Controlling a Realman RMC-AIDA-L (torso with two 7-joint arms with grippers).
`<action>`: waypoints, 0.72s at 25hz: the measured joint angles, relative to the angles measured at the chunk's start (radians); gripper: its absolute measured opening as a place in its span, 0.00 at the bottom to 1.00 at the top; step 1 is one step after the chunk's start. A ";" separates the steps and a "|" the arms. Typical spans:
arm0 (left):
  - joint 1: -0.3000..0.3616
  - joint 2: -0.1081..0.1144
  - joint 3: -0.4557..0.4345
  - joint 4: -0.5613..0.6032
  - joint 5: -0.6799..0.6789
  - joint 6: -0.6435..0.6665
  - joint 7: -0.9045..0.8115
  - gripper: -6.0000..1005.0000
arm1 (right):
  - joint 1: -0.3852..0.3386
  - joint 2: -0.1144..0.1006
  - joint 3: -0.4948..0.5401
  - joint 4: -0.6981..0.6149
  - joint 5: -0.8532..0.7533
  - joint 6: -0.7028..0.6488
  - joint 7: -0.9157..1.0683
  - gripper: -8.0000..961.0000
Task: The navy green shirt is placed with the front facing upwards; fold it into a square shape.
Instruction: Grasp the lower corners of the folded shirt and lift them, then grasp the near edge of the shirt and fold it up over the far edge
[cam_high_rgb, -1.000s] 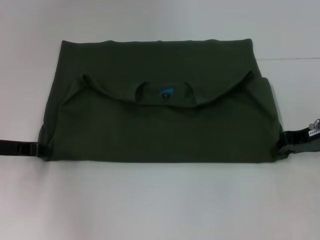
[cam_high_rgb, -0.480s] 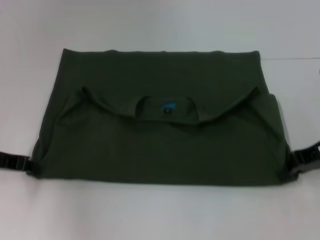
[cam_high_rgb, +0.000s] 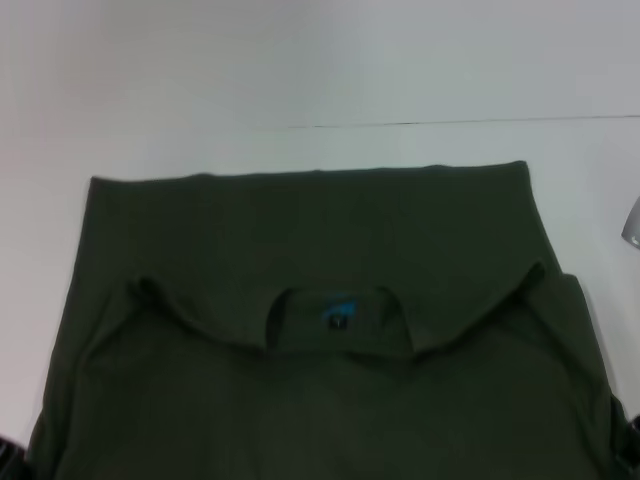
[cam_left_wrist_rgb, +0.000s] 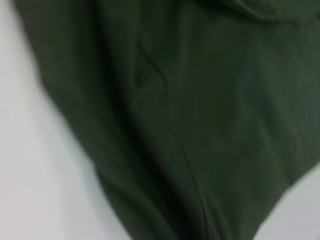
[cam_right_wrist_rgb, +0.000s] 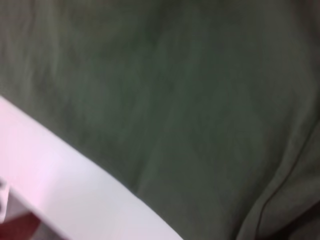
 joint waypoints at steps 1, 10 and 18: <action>0.003 -0.003 0.021 0.005 0.000 0.033 0.001 0.02 | 0.001 0.002 -0.008 0.000 -0.002 -0.014 -0.008 0.08; 0.018 -0.026 0.151 0.004 0.001 0.104 -0.013 0.02 | 0.006 0.018 -0.085 0.000 -0.004 -0.046 -0.029 0.08; 0.000 -0.016 0.118 0.008 0.000 0.115 -0.010 0.02 | 0.008 0.010 -0.040 -0.005 0.003 -0.049 -0.042 0.08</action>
